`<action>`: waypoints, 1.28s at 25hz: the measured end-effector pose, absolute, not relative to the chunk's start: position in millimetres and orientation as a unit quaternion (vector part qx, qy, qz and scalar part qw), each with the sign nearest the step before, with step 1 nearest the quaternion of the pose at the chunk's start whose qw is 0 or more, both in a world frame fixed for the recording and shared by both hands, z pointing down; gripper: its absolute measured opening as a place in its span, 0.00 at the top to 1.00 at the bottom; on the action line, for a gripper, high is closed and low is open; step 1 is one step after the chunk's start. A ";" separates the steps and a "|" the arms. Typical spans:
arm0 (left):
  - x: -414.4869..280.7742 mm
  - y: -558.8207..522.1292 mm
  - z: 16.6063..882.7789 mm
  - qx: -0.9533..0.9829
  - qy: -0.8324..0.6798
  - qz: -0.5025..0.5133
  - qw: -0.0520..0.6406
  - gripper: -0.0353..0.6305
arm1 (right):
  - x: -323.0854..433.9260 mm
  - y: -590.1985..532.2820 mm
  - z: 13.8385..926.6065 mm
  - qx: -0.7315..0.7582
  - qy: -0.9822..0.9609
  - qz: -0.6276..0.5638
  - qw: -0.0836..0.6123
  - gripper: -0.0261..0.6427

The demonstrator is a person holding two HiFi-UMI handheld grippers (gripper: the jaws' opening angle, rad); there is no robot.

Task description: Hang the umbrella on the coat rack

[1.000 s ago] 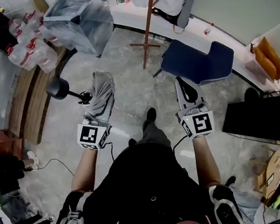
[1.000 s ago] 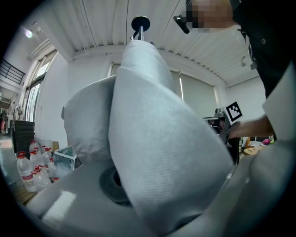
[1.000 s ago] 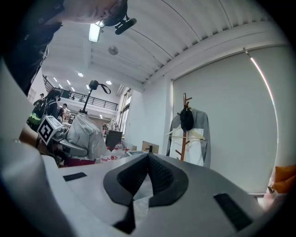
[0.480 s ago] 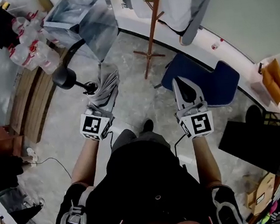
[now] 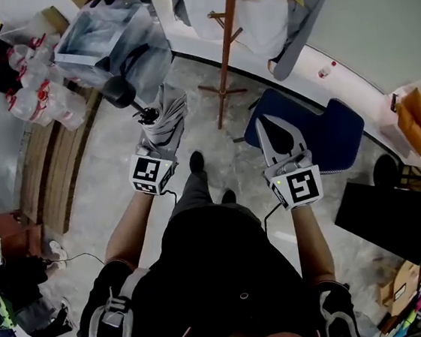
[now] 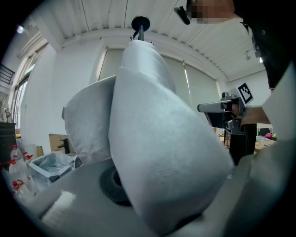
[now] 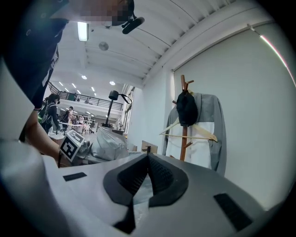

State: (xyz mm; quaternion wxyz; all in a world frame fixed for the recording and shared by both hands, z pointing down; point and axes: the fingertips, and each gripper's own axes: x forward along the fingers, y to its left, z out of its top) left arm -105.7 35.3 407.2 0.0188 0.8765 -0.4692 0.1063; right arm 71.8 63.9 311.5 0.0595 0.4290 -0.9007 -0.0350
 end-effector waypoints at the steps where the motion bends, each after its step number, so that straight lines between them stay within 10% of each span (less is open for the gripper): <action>1: -106.6 22.6 411.5 0.880 -0.462 0.108 0.019 0.81 | 69.0 53.9 312.3 0.436 -0.898 -0.033 0.060 0.96; 32: -70.9 -201.2 592.4 0.897 -0.392 0.203 0.041 0.81 | 75.5 -94.9 393.6 0.485 -0.861 0.072 0.132 0.96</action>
